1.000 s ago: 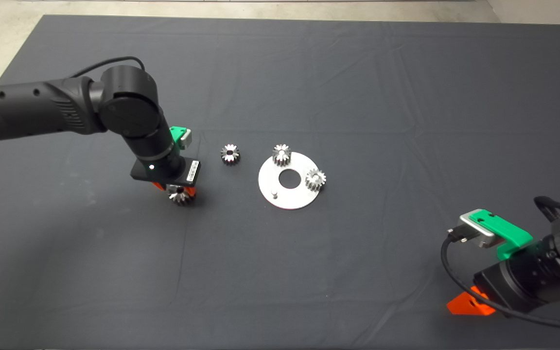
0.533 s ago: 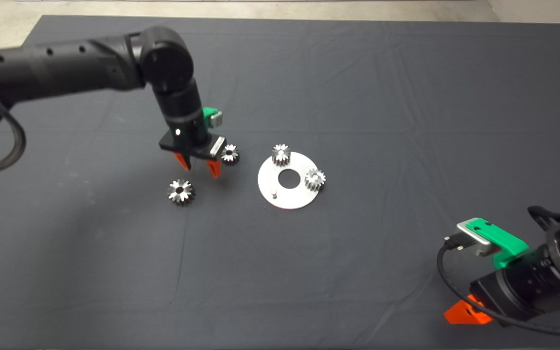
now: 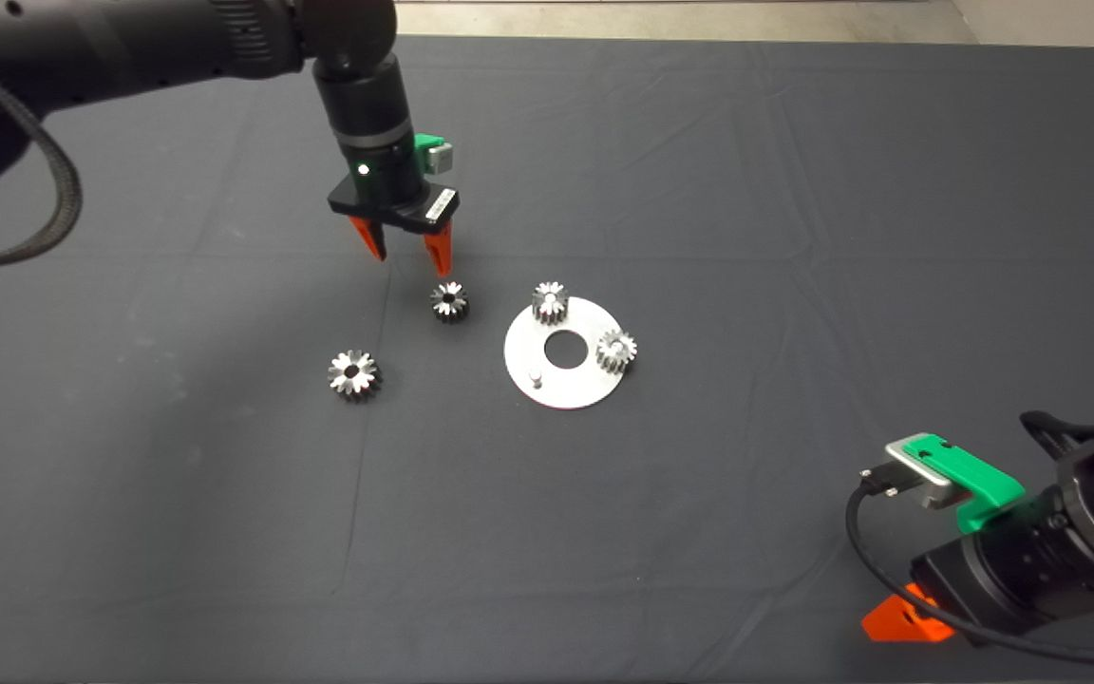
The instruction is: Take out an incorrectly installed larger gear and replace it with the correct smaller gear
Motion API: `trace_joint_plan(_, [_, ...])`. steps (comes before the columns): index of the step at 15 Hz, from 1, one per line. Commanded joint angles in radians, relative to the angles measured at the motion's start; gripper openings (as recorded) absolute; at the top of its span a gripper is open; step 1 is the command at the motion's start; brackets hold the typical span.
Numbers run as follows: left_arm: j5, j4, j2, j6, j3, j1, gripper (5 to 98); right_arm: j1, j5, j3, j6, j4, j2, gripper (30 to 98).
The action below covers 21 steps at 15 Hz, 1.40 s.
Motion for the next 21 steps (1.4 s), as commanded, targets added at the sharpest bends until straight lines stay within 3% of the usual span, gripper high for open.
trace_joint_plan(1, [-0.01,0.017,0.053,0.048,-0.057,0.065,64.6,0.017,-0.081,0.009,0.012,0.058,0.031,97.7])
trace_joint_plan(2, [-0.045,0.02,0.055,0.048,-0.059,0.076,64.6,0.019,-0.081,0.008,0.012,0.072,0.034,97.7])
trace_joint_plan(3, [-0.052,0.037,0.055,0.05,-0.07,0.079,64.6,0.019,-0.081,0.008,0.012,0.074,0.039,97.7])
trace_joint_plan(6, [-0.053,0.097,0.055,0.073,-0.111,0.1,64.6,0.02,-0.081,0.005,0.012,0.077,0.045,97.7])
trace_joint_plan(10, [-0.055,0.099,0.062,0.079,-0.119,0.1,64.6,0.022,-0.081,0.0,0.027,0.078,0.099,97.7])
trace_joint_plan(21, [-0.05,0.097,0.092,0.082,-0.136,0.102,64.6,0.028,-0.081,-0.008,0.033,0.077,0.088,97.7])
